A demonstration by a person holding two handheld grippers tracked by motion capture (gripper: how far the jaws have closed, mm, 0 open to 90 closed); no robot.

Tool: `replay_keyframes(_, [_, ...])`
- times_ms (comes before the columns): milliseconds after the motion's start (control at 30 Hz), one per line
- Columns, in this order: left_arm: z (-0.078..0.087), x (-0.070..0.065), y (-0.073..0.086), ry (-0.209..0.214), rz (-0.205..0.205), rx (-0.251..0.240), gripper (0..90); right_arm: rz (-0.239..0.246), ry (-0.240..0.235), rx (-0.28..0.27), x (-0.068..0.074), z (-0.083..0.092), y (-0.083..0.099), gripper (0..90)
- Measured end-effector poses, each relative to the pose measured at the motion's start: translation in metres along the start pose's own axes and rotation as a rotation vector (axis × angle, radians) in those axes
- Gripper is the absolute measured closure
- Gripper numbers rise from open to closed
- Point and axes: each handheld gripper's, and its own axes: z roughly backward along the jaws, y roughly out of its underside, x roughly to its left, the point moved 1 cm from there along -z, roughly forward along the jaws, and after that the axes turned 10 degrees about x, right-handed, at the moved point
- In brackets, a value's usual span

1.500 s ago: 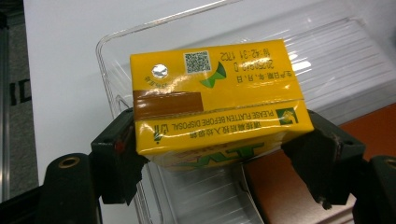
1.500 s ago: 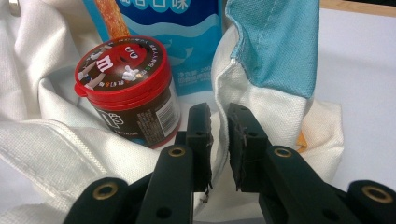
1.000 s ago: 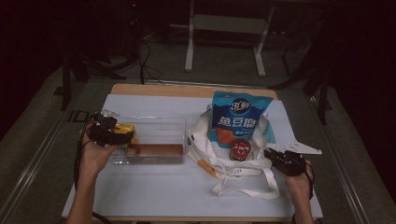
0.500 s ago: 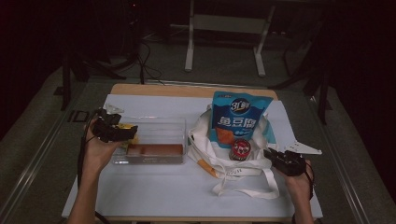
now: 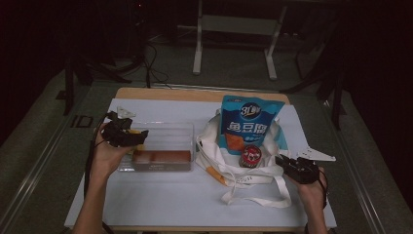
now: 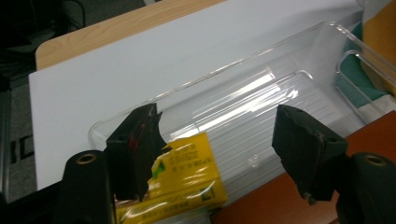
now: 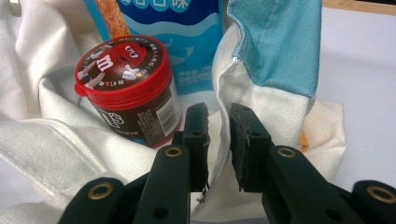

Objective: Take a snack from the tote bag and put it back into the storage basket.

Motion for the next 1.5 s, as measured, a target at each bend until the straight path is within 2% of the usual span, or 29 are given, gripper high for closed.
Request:
replay_keyframes(200, [-0.001, -0.002, -0.001, 0.028, 0.003, -0.014, 33.6, 0.000, 0.000, 0.002, 0.000, 0.000, 0.000, 77.0])
replay_keyframes(400, [-0.005, -0.007, -0.003, 0.038, -0.024, -0.006, 33.7, 0.002, 0.003, 0.003, 0.000, 0.001, -0.001, 77.0])
replay_keyframes(500, [-0.007, -0.009, -0.004, 0.063, -0.027, -0.010, 37.9, 0.004, 0.001, 0.001, 0.000, 0.002, -0.002, 77.0])
replay_keyframes(600, [-0.006, -0.010, -0.005, 0.085, -0.043, -0.023, 41.5, 0.007, 0.004, 0.003, 0.000, 0.002, -0.003, 76.9])
replay_keyframes(833, [-0.010, -0.015, -0.005, 0.085, -0.087, -0.006, 44.7, 0.017, 0.011, 0.003, 0.000, 0.005, -0.006, 76.7])
replay_keyframes(933, [-0.010, -0.019, -0.005, 0.082, -0.113, -0.007, 46.9, 0.043, 0.014, 0.012, 0.000, 0.009, -0.010, 75.6])
replay_keyframes(967, [-0.010, -0.020, -0.006, 0.094, -0.127, -0.011, 47.7, 0.049, 0.015, 0.012, 0.000, 0.010, -0.011, 75.1])
replay_keyframes(1233, [-0.008, -0.021, -0.005, 0.116, -0.129, -0.017, 49.9, 0.070, 0.019, 0.013, -0.001, 0.018, -0.017, 71.7])
replay_keyframes(1333, [-0.010, -0.023, -0.006, 0.130, -0.137, -0.016, 50.4, 0.097, 0.026, 0.015, 0.001, 0.023, -0.023, 70.3])
replay_keyframes(1500, [-0.013, -0.028, -0.006, 0.139, -0.158, -0.010, 51.1, 0.106, 0.035, -0.003, -0.001, 0.032, -0.031, 69.2])
